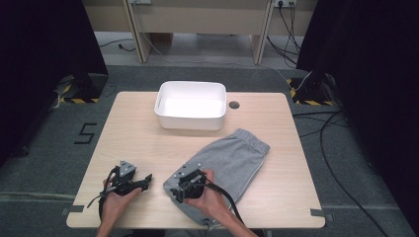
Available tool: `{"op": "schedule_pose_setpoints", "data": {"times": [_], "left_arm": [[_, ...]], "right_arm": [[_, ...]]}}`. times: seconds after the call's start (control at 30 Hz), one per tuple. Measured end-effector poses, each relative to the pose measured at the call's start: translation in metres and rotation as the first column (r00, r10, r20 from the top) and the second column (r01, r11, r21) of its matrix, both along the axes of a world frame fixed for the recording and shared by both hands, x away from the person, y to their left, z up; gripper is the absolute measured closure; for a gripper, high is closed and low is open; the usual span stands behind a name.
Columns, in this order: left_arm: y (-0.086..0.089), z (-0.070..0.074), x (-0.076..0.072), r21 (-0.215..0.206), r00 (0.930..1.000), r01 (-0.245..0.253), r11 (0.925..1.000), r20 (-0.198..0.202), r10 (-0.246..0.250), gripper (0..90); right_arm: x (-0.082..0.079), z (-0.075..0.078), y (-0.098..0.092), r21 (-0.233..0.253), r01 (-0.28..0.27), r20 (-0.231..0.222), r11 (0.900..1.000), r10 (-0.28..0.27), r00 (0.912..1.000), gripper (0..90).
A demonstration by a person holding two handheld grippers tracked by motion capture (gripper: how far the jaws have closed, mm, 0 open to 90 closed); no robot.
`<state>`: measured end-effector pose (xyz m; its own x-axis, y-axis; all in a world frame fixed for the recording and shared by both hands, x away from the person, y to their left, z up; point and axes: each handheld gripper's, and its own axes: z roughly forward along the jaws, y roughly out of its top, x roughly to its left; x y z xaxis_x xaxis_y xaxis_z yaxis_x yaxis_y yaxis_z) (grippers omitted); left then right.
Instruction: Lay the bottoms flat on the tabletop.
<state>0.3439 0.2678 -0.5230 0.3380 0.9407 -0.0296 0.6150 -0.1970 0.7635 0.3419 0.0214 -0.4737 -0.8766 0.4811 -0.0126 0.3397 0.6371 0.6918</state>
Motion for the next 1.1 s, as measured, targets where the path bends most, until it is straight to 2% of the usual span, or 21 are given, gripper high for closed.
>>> {"op": "schedule_pose_setpoints", "data": {"times": [0.17, 0.23, 0.3, 0.4, 0.5, 0.57, 0.63, 0.73, 0.8, 0.9, 1.0, 1.1], "left_arm": [[0.000, 0.000, 0.000, -0.001, 1.0000, 0.000, 1.0000, 0.002, 0.000, 27.8], [0.000, 0.000, 0.000, -0.001, 1.0000, 0.001, 1.0000, 0.002, -0.001, 27.9], [0.000, 0.000, 0.000, 0.000, 1.0000, 0.001, 1.0000, 0.000, -0.001, 27.9], [0.000, 0.000, 0.000, 0.000, 1.0000, 0.002, 1.0000, 0.000, -0.002, 27.8], [0.000, 0.000, 0.000, 0.000, 1.0000, 0.002, 1.0000, -0.001, -0.002, 27.9], [0.000, 0.000, 0.000, 0.000, 1.0000, 0.002, 1.0000, 0.000, -0.002, 27.9], [0.000, 0.000, 0.000, 0.000, 1.0000, 0.002, 1.0000, 0.000, -0.002, 27.9], [0.000, 0.000, 0.000, 0.000, 1.0000, 0.002, 1.0000, -0.001, -0.002, 27.9], [0.000, 0.000, 0.000, 0.000, 1.0000, 0.001, 1.0000, 0.000, -0.001, 27.9], [0.000, 0.000, 0.000, 0.000, 1.0000, 0.002, 1.0000, -0.001, -0.002, 27.9], [0.000, 0.000, 0.000, 0.001, 1.0000, 0.001, 1.0000, 0.001, -0.001, 27.8], [0.000, 0.000, 0.000, 0.002, 1.0000, 0.001, 1.0000, 0.000, -0.001, 27.9]], "right_arm": [[0.001, -0.010, 0.020, -0.033, -0.034, -0.005, 0.999, 0.034, 0.9994, 34.9], [0.002, -0.014, 0.026, -0.060, -0.045, 0.000, 0.997, 0.045, 0.9990, 38.8], [0.004, -0.019, 0.029, -0.088, -0.066, 0.005, 0.994, 0.067, 0.9977, 46.2], [0.008, -0.026, 0.028, -0.110, -0.078, 0.003, 0.991, 0.078, 0.9969, 66.9], [0.009, -0.023, 0.019, -0.066, -0.085, -0.001, 0.994, 0.085, 0.9964, 82.7], [0.006, -0.013, 0.010, -0.022, -0.087, 0.003, 0.996, 0.087, 0.9962, 85.8], [0.004, 0.000, -0.003, 0.008, -0.089, 0.027, 0.996, 0.089, 0.9956, 86.4], [-0.002, 0.023, -0.031, 0.076, -0.066, 0.059, 0.995, 0.062, 0.9964, 86.7], [-0.006, 0.038, -0.055, 0.123, -0.034, 0.082, 0.992, 0.024, 0.9963, 86.7], [-0.015, 0.058, -0.095, 0.171, 0.025, 0.125, 0.985, -0.047, 0.9910, 86.7], [-0.027, 0.070, -0.139, 0.212, 0.102, 0.155, 0.972, -0.136, 0.9785, 86.7], [-0.040, 0.079, -0.182, 0.243, 0.182, 0.176, 0.953, -0.227, 0.9578, 86.6]]}}
